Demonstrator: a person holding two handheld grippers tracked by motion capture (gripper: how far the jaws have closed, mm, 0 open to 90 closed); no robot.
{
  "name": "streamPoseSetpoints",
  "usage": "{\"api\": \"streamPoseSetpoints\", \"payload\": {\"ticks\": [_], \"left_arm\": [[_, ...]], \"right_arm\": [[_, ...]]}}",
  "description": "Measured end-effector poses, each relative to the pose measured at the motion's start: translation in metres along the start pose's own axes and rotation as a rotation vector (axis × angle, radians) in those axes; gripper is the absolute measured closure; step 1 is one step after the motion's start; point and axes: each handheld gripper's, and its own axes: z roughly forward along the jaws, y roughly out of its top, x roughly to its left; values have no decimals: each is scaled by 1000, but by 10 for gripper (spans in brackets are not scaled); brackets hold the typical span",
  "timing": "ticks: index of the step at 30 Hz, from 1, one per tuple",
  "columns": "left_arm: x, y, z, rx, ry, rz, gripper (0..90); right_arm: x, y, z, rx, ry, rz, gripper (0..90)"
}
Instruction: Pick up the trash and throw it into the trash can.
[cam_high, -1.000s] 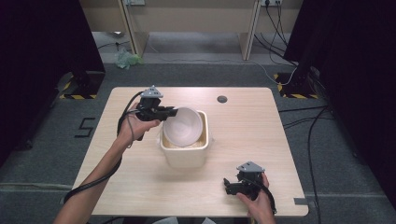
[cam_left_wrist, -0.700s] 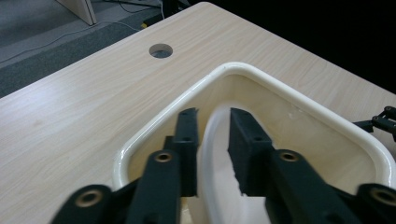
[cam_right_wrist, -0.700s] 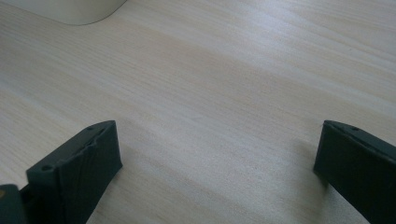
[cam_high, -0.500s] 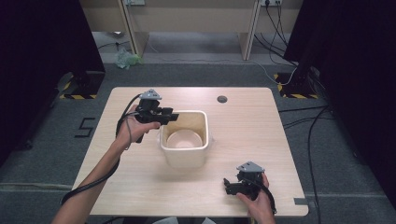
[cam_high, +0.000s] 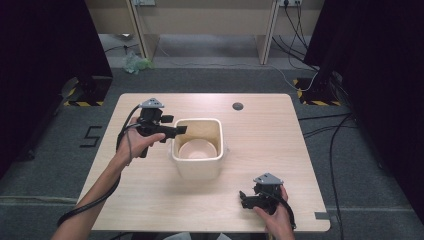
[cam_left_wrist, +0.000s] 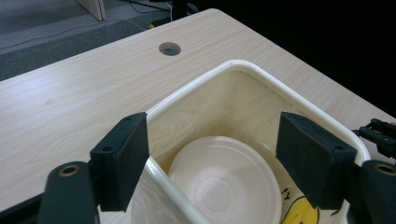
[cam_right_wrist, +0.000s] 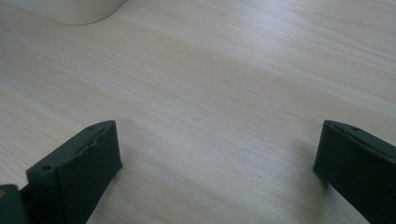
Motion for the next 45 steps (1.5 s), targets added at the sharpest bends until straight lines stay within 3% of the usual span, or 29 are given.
{"api": "streamPoseSetpoints", "payload": {"ticks": [19,26,45], "left_arm": [[16,-27,-36,-48,42,-35,224],[24,-38,-45,-65,40,-53,222],[31,-84,-49,-68,62,-79,210]], "right_arm": [[0,0,0,0,0,0,6],[0,0,0,1,0,-1,7],[0,0,0,2,-1,-1,7]]}}
